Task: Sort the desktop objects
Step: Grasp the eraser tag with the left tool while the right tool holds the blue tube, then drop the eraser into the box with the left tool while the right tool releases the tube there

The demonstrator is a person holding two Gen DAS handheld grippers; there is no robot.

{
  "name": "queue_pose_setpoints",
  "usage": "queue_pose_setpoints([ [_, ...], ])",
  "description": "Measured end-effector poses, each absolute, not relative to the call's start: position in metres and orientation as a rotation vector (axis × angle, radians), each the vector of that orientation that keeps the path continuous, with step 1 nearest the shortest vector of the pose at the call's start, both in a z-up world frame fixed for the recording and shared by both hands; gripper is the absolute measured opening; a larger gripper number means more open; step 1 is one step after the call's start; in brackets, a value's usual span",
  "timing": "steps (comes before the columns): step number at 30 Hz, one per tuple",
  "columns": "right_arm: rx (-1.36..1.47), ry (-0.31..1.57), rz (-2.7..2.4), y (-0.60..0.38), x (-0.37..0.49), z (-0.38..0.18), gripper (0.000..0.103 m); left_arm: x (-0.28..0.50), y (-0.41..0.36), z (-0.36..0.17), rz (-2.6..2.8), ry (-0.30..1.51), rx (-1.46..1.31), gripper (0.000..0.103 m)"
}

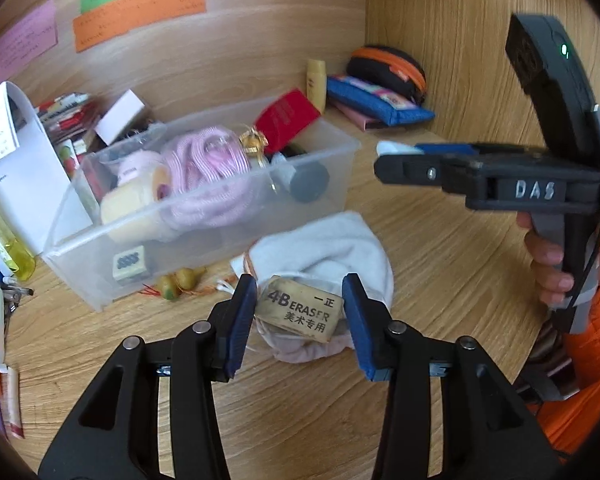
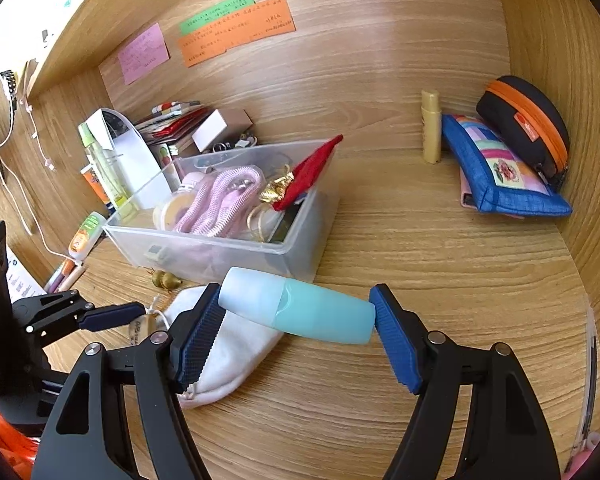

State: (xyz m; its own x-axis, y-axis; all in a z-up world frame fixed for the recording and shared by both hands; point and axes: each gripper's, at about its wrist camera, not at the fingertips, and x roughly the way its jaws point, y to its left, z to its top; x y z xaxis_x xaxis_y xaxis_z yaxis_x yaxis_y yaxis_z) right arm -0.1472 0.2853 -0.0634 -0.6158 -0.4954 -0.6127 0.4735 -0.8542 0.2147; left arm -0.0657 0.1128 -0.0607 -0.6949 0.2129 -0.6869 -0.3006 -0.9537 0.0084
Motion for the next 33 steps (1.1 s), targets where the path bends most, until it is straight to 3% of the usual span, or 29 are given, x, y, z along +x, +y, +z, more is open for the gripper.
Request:
queue_pose_setpoints([
  [18, 0.824, 0.019, -2.429, 0.258, -0.158, -0.035, 0.071, -0.078, 0.028, -0.017, 2.909, -0.065, -0.893, 0.044],
  [33, 0.865, 0.049, -2.394, 0.226, -0.192, -0.043, 0.071, -0.122, -0.022, -0.031, 2.993, -0.22, -0.951, 0.044],
])
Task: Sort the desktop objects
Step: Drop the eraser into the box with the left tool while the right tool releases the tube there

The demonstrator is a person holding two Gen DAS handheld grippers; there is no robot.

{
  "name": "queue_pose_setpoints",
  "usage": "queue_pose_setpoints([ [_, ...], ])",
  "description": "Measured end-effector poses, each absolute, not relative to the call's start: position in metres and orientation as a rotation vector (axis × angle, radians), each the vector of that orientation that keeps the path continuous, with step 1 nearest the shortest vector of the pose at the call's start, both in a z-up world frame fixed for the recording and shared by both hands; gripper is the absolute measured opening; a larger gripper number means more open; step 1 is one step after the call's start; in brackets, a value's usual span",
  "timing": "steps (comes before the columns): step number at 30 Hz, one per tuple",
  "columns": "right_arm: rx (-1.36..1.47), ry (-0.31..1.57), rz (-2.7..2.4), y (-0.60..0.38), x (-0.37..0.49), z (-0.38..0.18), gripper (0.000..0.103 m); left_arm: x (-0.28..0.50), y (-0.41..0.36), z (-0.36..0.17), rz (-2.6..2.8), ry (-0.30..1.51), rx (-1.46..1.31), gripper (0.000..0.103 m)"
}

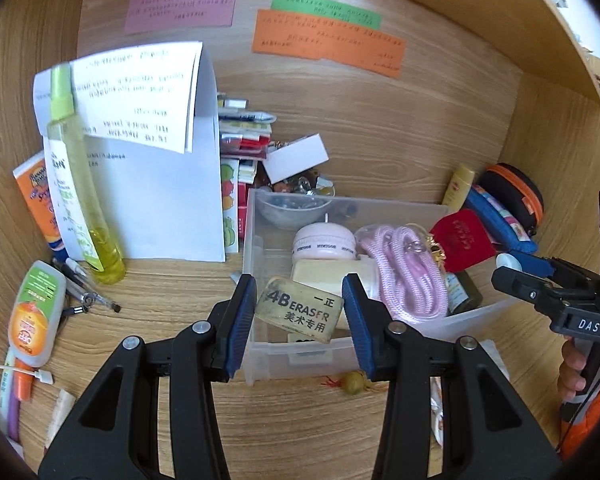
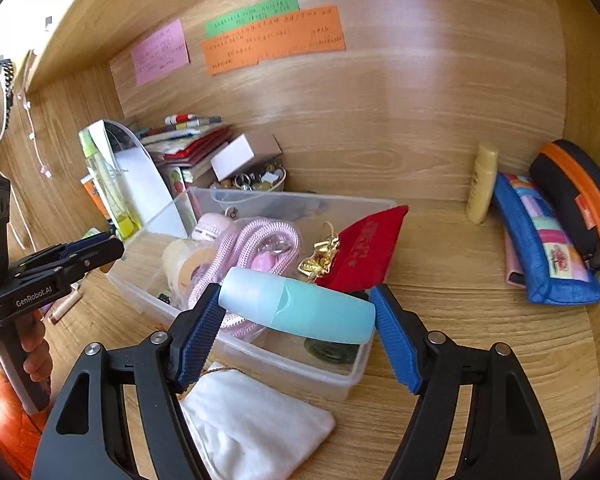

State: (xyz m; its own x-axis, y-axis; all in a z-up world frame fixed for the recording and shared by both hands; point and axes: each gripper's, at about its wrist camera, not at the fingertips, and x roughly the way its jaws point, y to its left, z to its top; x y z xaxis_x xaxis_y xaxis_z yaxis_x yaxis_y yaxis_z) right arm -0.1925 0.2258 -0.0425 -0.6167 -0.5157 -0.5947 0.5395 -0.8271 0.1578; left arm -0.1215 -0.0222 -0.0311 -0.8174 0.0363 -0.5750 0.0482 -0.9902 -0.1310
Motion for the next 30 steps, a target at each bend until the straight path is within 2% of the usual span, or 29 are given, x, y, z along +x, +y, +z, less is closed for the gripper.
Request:
queue_pose_setpoints([
  [20, 0.883, 0.12, -2.355, 0.202, -0.194, -0.059, 0.071, -0.126, -0.015, -0.048, -2.994, 0.122, 0.951, 0.045],
  [30, 0.884, 0.115, -2.353, 0.202, -0.192, -0.057, 0.071, -0.118, -0.005, -0.047, -3.007, 0.05, 0.909, 0.059],
])
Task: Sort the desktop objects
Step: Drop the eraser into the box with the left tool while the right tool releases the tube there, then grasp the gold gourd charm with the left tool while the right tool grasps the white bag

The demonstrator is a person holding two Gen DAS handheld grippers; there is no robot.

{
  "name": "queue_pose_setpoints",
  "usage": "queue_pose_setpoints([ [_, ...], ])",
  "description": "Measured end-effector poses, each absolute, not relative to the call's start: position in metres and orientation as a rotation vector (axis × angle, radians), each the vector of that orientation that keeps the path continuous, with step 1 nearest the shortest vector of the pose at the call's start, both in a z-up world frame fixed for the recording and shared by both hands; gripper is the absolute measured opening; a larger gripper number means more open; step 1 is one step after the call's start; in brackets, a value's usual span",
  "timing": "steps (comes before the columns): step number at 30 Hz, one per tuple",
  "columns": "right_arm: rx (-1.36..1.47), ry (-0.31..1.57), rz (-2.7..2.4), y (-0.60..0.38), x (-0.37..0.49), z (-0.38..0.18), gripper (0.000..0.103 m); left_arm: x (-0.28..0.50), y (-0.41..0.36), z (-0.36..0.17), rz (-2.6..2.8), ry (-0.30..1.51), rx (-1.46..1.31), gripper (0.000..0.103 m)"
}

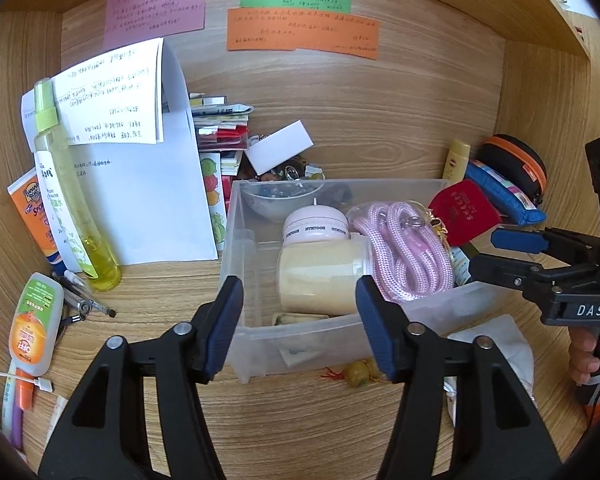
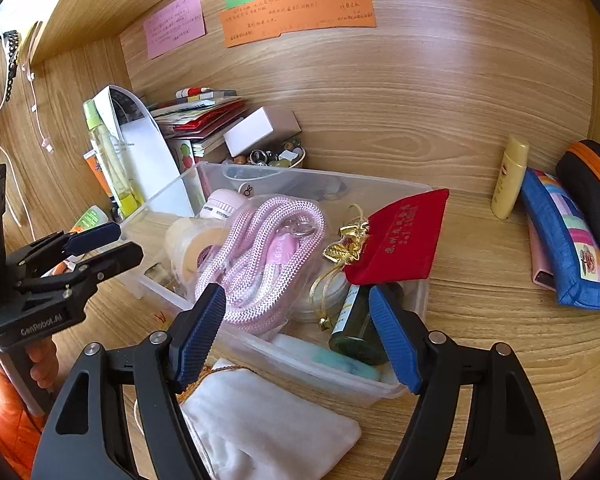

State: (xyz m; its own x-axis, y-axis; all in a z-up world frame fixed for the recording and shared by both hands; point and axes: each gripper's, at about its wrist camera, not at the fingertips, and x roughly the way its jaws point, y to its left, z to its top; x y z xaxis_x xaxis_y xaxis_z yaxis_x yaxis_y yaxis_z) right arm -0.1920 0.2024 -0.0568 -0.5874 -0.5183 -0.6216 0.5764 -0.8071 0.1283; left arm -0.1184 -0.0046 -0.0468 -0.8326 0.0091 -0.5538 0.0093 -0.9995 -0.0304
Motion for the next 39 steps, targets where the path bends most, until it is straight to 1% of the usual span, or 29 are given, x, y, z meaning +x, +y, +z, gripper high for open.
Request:
queue_pose_setpoints([
  [3, 0.891, 0.095, -2.358, 0.205, -0.191, -0.053, 0.071, -0.113, -0.007, -0.043, -3.018, 0.08, 0.886, 0.06],
  [5, 0.884, 0.071, -2.357, 0.209, -0.189, -0.049, 0.072, -0.111, -0.008, -0.042, -3.023, 0.101, 0.884, 0.064],
  [8, 0.867, 0.041, -2.377, 0.217, -0.184, -0.043, 0.078, -0.103, -0.009, -0.041, -3.028, 0.125, 0.89, 0.065],
  [10, 0.859, 0.026, -2.391, 0.223, -0.178, -0.041, 0.079, -0.098, -0.008, -0.04, -3.025, 0.127, 0.892, 0.065],
  [15, 0.864, 0.078, -2.443, 0.23, -0.162, -0.043, 0.079, -0.087, -0.005, -0.041, -3.014, 0.106, 0.908, 0.065],
  [21, 0.903, 0.097, -2.455, 0.236, -0.148, -0.051, 0.079, -0.083, 0.001, -0.051, -3.015, 0.132, 1.013, 0.065],
  [23, 0.915, 0.103, -2.446, 0.236, -0.144, -0.055, 0.081, -0.085, 0.004, -0.056, -3.012, 0.126, 1.042, 0.065],
  [24, 0.928, 0.102, -2.432, 0.235, -0.142, -0.059, 0.082, -0.085, 0.005, -0.058, -3.008, 0.121, 1.052, 0.065],
  [31, 1.041, 0.117, -2.329, 0.217, -0.138, -0.086, 0.083, -0.089, 0.008, -0.07, -2.994, 0.161, 1.129, 0.065],
  [33, 1.069, 0.124, -2.294, 0.209, -0.137, -0.093, 0.088, -0.092, 0.01, -0.073, -2.977, 0.16, 1.163, 0.069],
  [34, 1.081, 0.132, -2.283, 0.206, -0.137, -0.096, 0.089, -0.094, 0.011, -0.075, -2.966, 0.157, 1.183, 0.069],
  [36, 1.105, 0.153, -2.264, 0.197, -0.137, -0.102, 0.096, -0.096, 0.012, -0.078, -2.958, 0.161, 1.214, 0.069],
  [37, 1.11, 0.168, -2.261, 0.194, -0.137, -0.105, 0.097, -0.097, 0.012, -0.079, -2.956, 0.164, 1.22, 0.07],
  [39, 1.11, 0.207, -2.264, 0.188, -0.134, -0.107, 0.101, -0.098, 0.013, -0.08, -2.951, 0.171, 1.233, 0.074],
])
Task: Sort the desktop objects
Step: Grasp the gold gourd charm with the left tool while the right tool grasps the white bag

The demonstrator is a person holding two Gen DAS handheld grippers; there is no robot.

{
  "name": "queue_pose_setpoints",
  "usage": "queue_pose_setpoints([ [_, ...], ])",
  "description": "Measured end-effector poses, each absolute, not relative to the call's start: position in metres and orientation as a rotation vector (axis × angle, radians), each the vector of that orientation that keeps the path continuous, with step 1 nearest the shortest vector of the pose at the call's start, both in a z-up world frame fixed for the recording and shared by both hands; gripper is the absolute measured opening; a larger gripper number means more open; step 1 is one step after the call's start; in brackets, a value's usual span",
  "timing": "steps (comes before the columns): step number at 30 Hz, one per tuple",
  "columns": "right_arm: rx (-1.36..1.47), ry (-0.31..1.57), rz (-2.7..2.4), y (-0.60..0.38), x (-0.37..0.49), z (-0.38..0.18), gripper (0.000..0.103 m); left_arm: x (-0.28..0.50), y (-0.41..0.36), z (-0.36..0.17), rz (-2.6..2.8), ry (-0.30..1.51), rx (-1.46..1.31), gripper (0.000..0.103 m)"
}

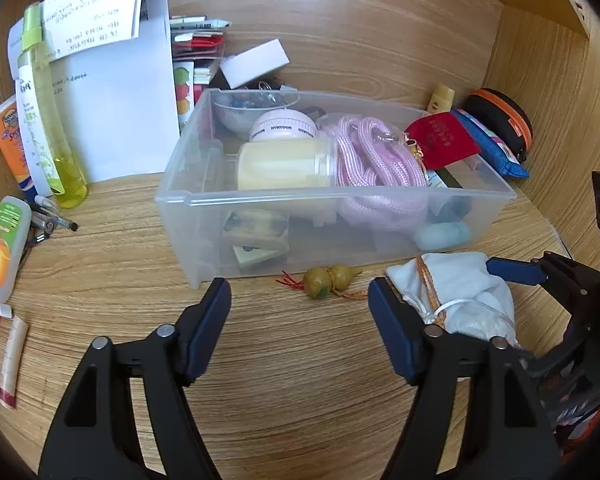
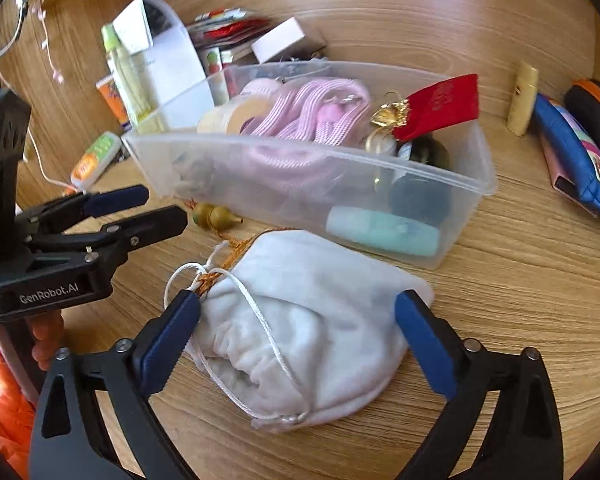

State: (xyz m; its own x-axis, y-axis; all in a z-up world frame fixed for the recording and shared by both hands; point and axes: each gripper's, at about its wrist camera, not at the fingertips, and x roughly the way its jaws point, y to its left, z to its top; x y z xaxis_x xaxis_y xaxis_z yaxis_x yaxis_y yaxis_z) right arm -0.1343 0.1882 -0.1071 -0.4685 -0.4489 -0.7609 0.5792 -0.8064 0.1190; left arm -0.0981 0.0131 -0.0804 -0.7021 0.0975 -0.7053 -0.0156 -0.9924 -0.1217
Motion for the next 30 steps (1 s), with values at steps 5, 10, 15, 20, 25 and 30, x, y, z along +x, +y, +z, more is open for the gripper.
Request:
queue_pose_setpoints([
  [5, 1.132, 0.289, -2.242, 0.181, -0.133, -0.113, 0.103, -0.104, 0.02, -0.085, 2.807, -0.16, -1.227, 0.074],
  [10, 1.132, 0.372, -2.21, 0.182, -0.132, -0.117, 0.103, -0.115, 0.031, -0.092, 2.766, -0.126, -1.31, 0.075],
  [15, 1.127, 0.371, -2.175, 0.19, -0.134, -0.118, 0.102, -0.121, 0.034, -0.096, 2.763, -0.143, -1.346, 0.075],
  [20, 1.098, 0.397, -2.153, 0.195, -0.13, -0.118, 0.093, -0.127, 0.034, -0.098, 2.766, -0.184, -1.376, 0.075],
  [25, 1.074, 0.401, -2.134, 0.204, -0.128, -0.116, 0.082, -0.128, 0.04, -0.1, 2.804, -0.145, -1.391, 0.074],
  [30, 1.052, 0.39, -2.136, 0.215, -0.126, -0.114, 0.068, -0.13, 0.044, -0.102, 2.855, -0.103, -1.394, 0.059],
])
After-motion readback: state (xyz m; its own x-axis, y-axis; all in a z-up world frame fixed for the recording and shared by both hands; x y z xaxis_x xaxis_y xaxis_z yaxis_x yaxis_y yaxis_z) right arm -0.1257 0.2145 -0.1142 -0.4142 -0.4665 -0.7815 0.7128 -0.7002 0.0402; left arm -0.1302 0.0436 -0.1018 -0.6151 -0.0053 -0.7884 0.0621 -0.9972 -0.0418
